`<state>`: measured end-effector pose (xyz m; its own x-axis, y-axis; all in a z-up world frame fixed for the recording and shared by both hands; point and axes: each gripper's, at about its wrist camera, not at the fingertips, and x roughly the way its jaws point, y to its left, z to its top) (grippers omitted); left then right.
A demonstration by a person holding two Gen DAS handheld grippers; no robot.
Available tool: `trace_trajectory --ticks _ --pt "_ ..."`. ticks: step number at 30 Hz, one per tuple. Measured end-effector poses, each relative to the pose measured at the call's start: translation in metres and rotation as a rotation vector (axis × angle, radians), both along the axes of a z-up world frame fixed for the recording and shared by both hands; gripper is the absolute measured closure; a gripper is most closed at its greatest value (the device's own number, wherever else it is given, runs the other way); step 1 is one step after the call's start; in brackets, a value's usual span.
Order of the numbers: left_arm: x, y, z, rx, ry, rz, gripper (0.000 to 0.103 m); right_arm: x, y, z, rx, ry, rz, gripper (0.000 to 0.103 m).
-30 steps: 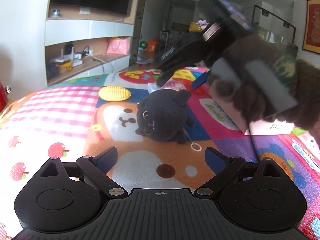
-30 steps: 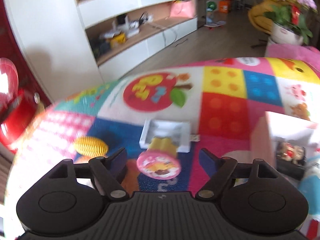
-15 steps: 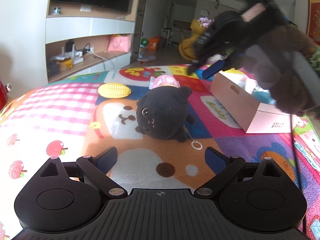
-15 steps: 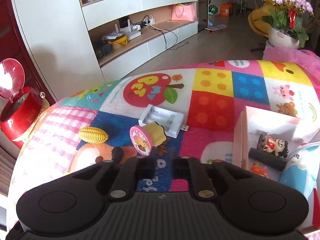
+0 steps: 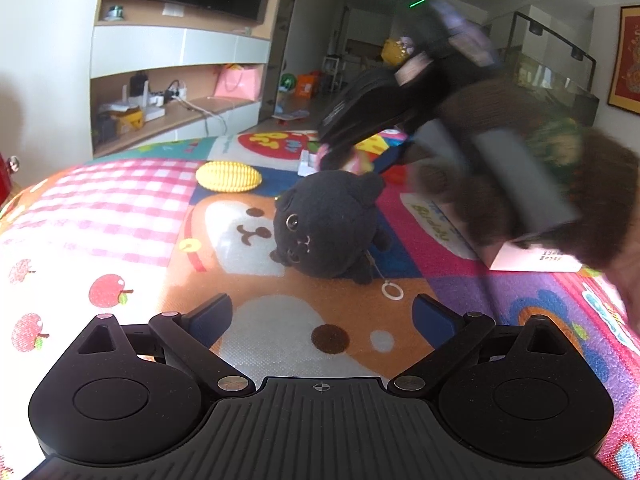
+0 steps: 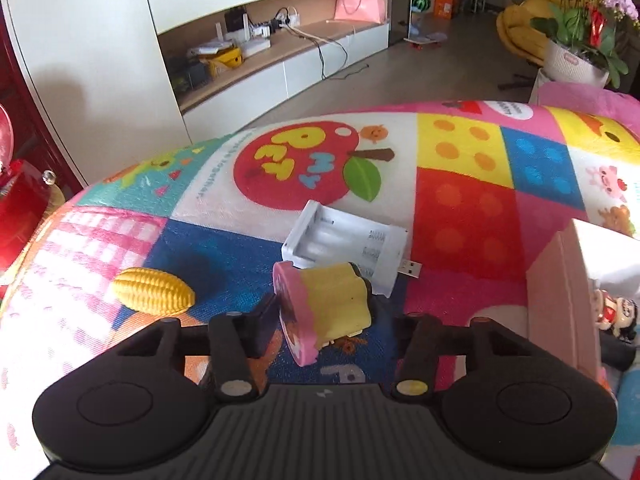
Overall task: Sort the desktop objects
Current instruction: 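Grasp the pink-and-yellow cup toy with the right gripper and lift it, then set the cup toy on the mat with the right gripper while the left gripper grasps the yellow corn toy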
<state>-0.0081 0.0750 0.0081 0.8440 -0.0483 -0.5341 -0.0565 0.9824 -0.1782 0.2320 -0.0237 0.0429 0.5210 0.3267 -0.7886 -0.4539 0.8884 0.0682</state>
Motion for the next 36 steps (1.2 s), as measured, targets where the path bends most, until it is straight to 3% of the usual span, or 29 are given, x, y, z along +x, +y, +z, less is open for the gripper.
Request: trace_trajectory --ticks 7,11,15,20,24,28,32,36 --pt "-0.005 -0.003 0.005 0.015 -0.024 -0.027 0.003 -0.076 -0.085 0.070 0.184 -0.009 0.056 0.058" --pt "-0.014 -0.028 0.027 -0.002 -0.096 -0.200 0.003 -0.115 -0.148 0.084 0.247 0.049 0.025 0.061" --pt "-0.019 -0.076 0.039 0.092 -0.148 -0.380 0.003 -0.133 -0.199 0.060 0.312 0.149 -0.073 0.061" --pt "-0.007 -0.108 0.023 0.120 -0.052 -0.484 0.004 -0.134 -0.244 0.007 0.401 0.289 -0.227 0.061" --pt "0.006 -0.131 0.011 0.118 0.012 -0.532 0.005 -0.134 -0.270 -0.017 0.520 0.373 -0.282 0.061" --pt "0.018 -0.151 0.006 0.097 0.040 -0.570 0.008 -0.145 -0.274 -0.013 0.486 0.291 -0.274 0.058" --pt "0.026 -0.172 0.004 0.107 0.051 -0.591 0.011 -0.162 -0.278 0.003 0.368 0.136 -0.282 0.052" --pt "0.025 -0.184 -0.001 0.141 0.054 -0.610 0.012 -0.179 -0.293 0.017 0.238 -0.014 -0.326 0.038"
